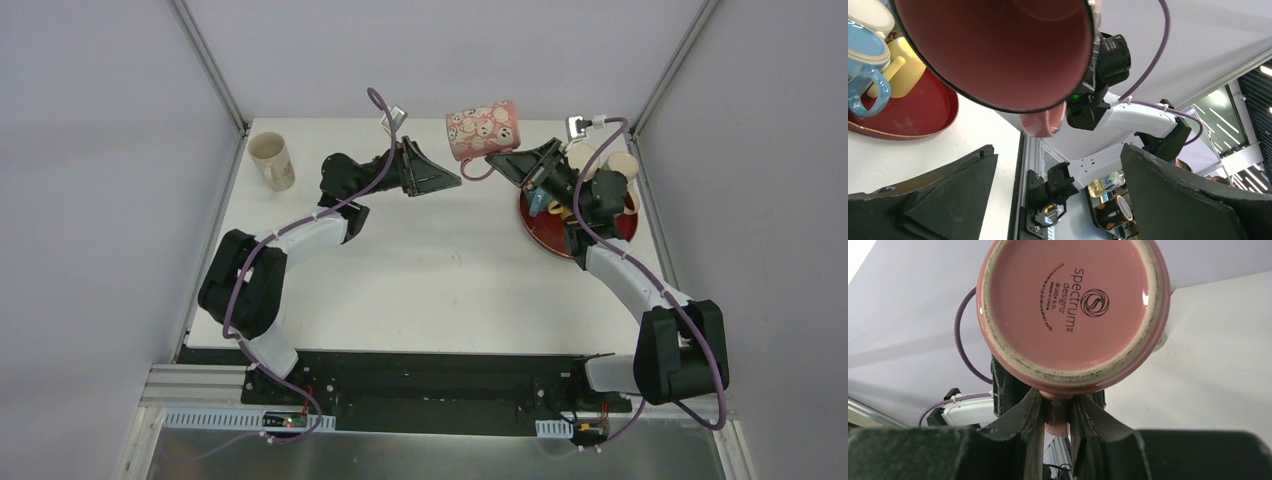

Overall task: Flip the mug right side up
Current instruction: Turn over the cup on the tray.

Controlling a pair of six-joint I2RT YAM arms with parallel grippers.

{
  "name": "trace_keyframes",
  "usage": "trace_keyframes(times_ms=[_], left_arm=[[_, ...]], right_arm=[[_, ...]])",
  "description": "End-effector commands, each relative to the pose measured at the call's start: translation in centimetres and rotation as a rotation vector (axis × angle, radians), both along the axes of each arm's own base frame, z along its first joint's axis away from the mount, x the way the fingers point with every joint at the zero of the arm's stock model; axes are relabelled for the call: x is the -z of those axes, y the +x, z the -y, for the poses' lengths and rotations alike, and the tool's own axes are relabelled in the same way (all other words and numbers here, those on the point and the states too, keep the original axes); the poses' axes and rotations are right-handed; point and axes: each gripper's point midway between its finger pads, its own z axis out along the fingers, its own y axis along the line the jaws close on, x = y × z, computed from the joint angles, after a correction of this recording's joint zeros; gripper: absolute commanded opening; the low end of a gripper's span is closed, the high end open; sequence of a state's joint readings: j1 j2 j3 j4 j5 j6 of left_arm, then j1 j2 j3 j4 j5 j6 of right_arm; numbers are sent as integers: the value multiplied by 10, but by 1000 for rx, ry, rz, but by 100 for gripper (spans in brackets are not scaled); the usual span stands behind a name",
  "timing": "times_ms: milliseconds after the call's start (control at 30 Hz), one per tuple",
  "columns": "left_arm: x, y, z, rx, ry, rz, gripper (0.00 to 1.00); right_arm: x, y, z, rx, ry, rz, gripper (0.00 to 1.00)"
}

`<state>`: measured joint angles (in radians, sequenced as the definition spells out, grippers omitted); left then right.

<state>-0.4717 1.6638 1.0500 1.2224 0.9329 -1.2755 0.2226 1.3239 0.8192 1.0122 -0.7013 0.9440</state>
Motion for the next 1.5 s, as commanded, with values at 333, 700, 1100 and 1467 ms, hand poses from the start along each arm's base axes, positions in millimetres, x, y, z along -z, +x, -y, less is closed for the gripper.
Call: trace_keyframes(times_ms=[333,700,1100,1467], left_arm=[[-27,-13,10,56,-82,85,100],[-39,-22,9,77,-102,113,91],[-58,-31,5,103,-117,168,79],[-71,-30,-1,93,-152,175,73]], right_arm=[[-37,-29,-18,-66,50,250,0],[-18,-23,-34,-97,34,217,0],[2,-33,-54,-136,20,186,0],[18,-42,-69,-166,1,202,0]])
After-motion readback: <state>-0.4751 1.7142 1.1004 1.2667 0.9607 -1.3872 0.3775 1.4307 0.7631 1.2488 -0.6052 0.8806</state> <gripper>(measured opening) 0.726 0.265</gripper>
